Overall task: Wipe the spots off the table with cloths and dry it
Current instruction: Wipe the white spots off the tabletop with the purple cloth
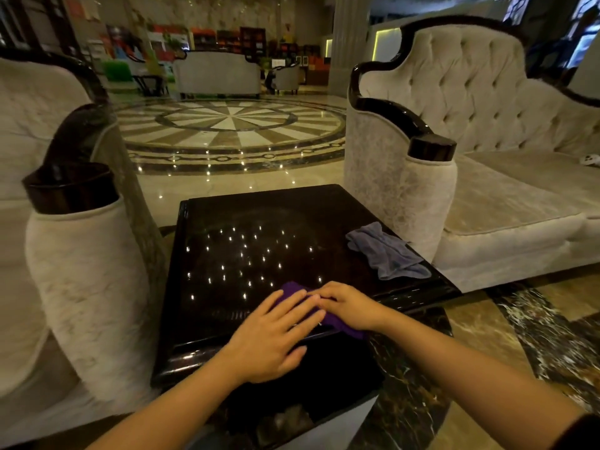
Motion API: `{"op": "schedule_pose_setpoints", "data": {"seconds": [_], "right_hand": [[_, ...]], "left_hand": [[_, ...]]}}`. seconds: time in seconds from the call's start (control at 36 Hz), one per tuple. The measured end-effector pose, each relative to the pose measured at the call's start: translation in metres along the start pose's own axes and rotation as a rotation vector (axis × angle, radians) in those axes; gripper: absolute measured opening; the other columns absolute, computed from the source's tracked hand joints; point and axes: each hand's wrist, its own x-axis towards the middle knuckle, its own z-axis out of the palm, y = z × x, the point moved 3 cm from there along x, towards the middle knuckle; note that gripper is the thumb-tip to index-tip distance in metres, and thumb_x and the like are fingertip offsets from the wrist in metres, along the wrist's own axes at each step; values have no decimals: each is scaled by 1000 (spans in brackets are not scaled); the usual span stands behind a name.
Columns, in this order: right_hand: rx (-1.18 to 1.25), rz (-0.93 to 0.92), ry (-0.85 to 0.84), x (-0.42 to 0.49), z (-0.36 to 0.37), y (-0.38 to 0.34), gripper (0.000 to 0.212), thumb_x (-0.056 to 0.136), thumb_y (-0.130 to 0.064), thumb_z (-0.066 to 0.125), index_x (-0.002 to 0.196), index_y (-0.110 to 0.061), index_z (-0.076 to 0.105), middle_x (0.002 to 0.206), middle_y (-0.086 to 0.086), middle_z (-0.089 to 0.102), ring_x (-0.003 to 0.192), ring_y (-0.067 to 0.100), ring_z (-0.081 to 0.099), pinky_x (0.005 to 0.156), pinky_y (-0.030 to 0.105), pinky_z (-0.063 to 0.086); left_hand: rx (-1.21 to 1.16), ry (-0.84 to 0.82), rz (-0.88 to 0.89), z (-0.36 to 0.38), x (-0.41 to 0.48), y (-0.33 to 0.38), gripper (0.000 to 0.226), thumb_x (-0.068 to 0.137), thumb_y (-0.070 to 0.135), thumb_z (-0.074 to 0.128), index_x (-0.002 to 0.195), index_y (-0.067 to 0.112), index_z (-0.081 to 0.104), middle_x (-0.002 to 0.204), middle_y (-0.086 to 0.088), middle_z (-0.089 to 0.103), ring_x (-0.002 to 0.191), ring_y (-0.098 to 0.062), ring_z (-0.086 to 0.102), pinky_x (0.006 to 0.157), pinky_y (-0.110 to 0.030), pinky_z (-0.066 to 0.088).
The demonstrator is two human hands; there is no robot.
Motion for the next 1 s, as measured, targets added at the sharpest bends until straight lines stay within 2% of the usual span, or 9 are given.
{"op": "schedule_pose_setpoints", "data": {"seconds": [0.11,0.25,0.36,0.58,0.64,0.72,0.81,0.89,1.0], "right_hand": [[-24,-3,-25,0,-1,-1,33,94,-17,44,126,-14,52,116,11,57,110,18,50,93,21,34],[-48,-6,-61,-3,-3,-1,33,94,-16,44,126,-15,52,116,4,54,108,10,47,92,19,30],[-57,7,-68,-3,-5,4,34,94,-19,44,127,-18,51,115,4,53,104,9,47,92,22,32],[-34,-2,-9,6,-20,19,33,94,-22,44,127,-23,50,96,-18,48,87,-6,46,76,6,35],[-37,-19,36,11,-29,21,33,94,-19,44,126,-20,52,89,-19,48,82,-9,48,75,0,35],[-42,-57,144,24,-43,26,31,93,-12,46,122,-11,55,80,-21,48,72,-10,49,72,-8,31],[-97,-49,231,45,-57,34,33,94,-15,46,126,-10,51,104,-3,59,93,1,51,81,3,31],[-136,29,324,74,-70,51,35,94,-21,45,128,-15,50,124,14,52,114,26,48,99,31,36],[-211,103,442,114,-94,74,36,95,-25,43,130,-18,48,129,16,48,117,32,43,99,38,36]], "left_hand": [[77,-153,-19,6,-8,8,60,75,55,38,127,29,54,134,2,55,124,-17,51,93,-44,49],[151,-244,39,14,-19,11,56,73,61,49,125,40,53,138,1,50,128,-18,47,97,-45,44],[140,-214,47,13,-21,13,46,80,52,38,122,40,56,137,0,52,127,-19,48,98,-47,43],[7,-114,-210,17,-3,-9,56,79,48,37,132,32,48,137,-5,52,124,-23,51,94,-46,47],[-9,-84,-323,22,6,-24,58,82,49,35,138,34,34,145,-7,39,133,-24,37,103,-46,36],[-132,-105,-449,46,22,-50,61,92,50,30,137,41,-10,154,0,-6,141,-22,-11,114,-43,-3],[-164,-140,-583,64,41,-76,61,93,50,27,138,39,-13,156,0,-9,144,-21,-11,116,-44,-4],[-185,-225,-688,80,60,-100,60,94,51,24,144,36,-5,158,-2,-8,145,-22,-10,116,-46,-2],[-256,-308,-809,104,79,-126,59,95,51,22,145,35,-3,158,-4,-9,144,-23,-10,116,-48,0]]}}
